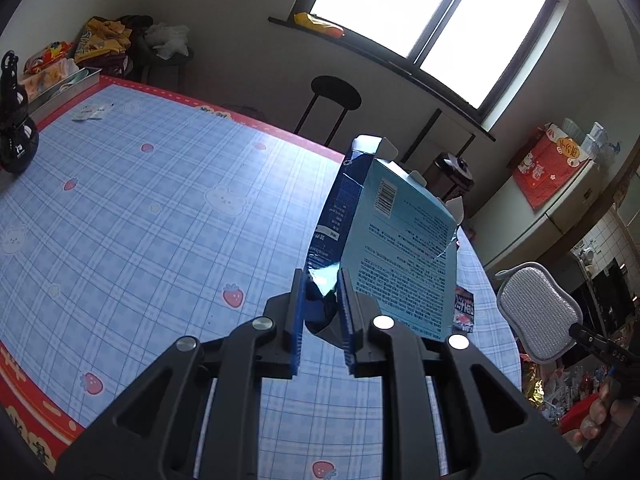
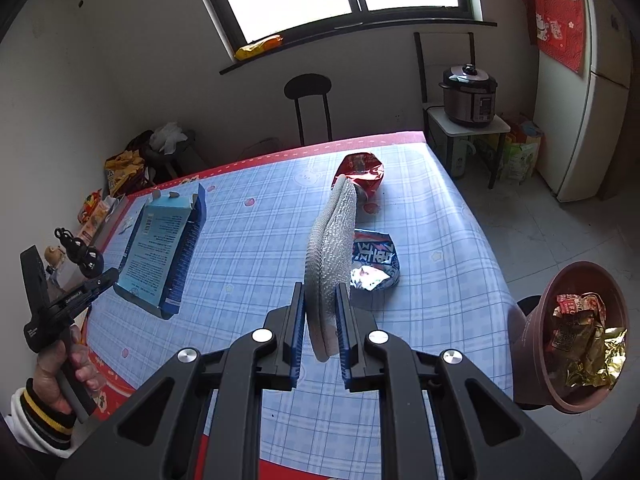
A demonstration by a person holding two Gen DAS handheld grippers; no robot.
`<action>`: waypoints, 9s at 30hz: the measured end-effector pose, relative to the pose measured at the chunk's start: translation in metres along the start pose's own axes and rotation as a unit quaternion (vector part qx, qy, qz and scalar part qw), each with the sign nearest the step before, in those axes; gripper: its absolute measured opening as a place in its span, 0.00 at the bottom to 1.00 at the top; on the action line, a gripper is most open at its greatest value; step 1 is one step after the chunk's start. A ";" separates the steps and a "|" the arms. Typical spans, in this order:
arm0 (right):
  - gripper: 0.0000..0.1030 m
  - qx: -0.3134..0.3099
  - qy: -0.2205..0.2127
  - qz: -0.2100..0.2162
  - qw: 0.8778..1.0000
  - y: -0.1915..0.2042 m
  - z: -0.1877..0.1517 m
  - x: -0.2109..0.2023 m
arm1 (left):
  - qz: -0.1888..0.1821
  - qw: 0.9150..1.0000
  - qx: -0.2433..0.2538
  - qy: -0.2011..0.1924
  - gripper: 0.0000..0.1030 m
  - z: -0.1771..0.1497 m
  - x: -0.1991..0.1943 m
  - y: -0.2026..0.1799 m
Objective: Collect trash
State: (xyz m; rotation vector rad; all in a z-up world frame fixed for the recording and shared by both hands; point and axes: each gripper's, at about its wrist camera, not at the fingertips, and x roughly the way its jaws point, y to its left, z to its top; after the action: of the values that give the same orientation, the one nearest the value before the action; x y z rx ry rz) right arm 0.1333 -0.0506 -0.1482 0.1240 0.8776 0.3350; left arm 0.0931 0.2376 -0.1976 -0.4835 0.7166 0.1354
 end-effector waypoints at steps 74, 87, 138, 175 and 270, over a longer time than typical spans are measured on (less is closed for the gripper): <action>0.78 0.179 -0.169 -0.234 0.941 -0.338 -0.043 -0.284 | -0.266 0.936 0.230 0.024 0.19 -0.099 0.040 -0.474; 0.79 0.210 -0.165 -0.233 0.935 -0.360 -0.060 -0.292 | -0.277 0.919 0.272 0.064 0.81 -0.126 0.083 -0.550; 0.95 0.094 -0.024 -0.231 0.968 -0.134 -0.013 -0.104 | -0.109 0.973 0.202 -0.003 0.94 0.009 0.014 -0.246; 0.83 -0.328 0.241 -0.129 0.904 0.033 -0.006 0.266 | 0.052 0.998 0.041 0.021 0.95 0.025 0.062 -0.015; 0.03 0.088 0.040 -0.040 0.995 -0.216 -0.001 0.048 | 0.029 0.949 0.285 0.132 0.68 -0.025 0.349 -0.265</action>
State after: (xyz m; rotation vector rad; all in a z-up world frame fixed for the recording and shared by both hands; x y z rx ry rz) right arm 0.2121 -0.2379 -0.2371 0.2388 0.9875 0.1892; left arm 0.4153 -0.0233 -0.3434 0.0784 0.9881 -0.0872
